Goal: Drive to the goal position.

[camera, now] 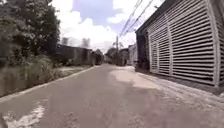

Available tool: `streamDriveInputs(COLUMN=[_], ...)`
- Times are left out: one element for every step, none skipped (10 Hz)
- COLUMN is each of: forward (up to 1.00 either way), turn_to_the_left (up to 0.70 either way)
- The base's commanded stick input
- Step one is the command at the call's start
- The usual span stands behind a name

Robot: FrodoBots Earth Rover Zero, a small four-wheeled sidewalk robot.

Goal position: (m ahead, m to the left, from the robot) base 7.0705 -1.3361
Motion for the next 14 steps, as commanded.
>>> streamDriveInputs(forward=[1.00, 1.00, 1.00, 1.00, 1.00, 1.00, 1.00, 1.00, 1.00, 1.00, 1.00, 1.00, 1.00, 1.00], turn_to_the_left=[0.00, 0.00, 0.00, 0.00, 0.00, 0.13, 0.27, 0.14, 0.00, 0.00, 0.00, 0.00, 0.00, 0.00])
